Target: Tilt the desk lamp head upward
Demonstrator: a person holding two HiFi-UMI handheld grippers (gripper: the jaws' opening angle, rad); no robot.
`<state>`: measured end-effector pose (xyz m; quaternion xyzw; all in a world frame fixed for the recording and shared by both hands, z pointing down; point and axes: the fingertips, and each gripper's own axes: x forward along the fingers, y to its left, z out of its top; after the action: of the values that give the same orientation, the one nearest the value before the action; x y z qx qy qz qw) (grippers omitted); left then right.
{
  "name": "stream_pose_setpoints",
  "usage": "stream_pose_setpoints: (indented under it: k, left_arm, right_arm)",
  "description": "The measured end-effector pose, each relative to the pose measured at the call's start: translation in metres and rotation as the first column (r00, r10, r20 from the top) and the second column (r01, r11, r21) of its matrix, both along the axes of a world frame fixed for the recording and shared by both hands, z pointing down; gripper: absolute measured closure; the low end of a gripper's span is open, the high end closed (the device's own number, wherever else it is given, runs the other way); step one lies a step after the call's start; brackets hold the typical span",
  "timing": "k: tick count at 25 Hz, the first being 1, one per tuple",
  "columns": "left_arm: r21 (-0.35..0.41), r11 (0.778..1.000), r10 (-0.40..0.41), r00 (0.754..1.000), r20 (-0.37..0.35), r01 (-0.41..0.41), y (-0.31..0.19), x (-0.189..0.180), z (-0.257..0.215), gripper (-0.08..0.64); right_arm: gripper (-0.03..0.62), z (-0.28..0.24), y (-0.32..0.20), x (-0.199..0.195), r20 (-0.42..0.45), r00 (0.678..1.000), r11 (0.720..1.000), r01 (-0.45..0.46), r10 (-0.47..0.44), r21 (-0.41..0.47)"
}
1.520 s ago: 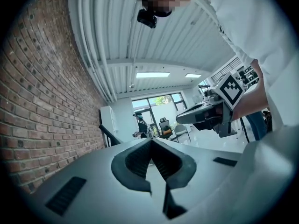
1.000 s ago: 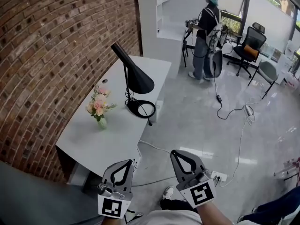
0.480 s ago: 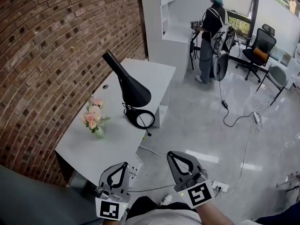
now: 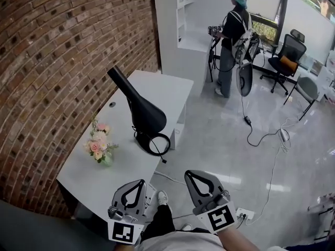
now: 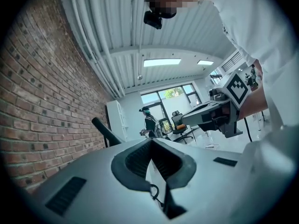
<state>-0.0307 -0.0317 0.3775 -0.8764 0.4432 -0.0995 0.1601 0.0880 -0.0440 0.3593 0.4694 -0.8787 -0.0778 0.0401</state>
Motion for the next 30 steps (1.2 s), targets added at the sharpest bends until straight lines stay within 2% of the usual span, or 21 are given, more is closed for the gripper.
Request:
stream_pose_setpoints:
  k: [3,6,10,20,30]
  left_arm:
    - [0.020,0.999,0.027,1.000,0.006,-0.027,-0.032,0.000,-0.003,0.552]
    - [0.020,1.000,0.012,1.000,-0.023,-0.012,-0.060,-0.005,-0.007,0.552]
    - [0.003,1.000,-0.016,0.999,-0.033,0.016,-0.084,-0.014,0.000,0.552]
    - [-0.037,0.996,-0.082,0.997,-0.010,0.082,-0.110,-0.039,0.018,0.552]
    - [-0.053,0.993,-0.103,0.995,-0.001,0.103,-0.142,-0.048,0.029,0.552]
  right_arm:
    - [0.575,0.000,-0.030,-0.003,-0.027,1.000,1.000,-0.007,0.008,0.018]
    - [0.575,-0.004,-0.056,-0.008,-0.031,0.999,1.000,-0.005,0.006,0.031]
    - [0.575,0.006,-0.085,-0.013,-0.033,0.999,1.000,0.002,-0.002,0.002]
    - [0.575,0.035,-0.128,-0.037,-0.035,0.998,0.998,0.054,-0.055,-0.043]
    - [0.574,0.061,-0.160,-0.046,-0.043,0.996,0.993,0.069,-0.073,-0.094]
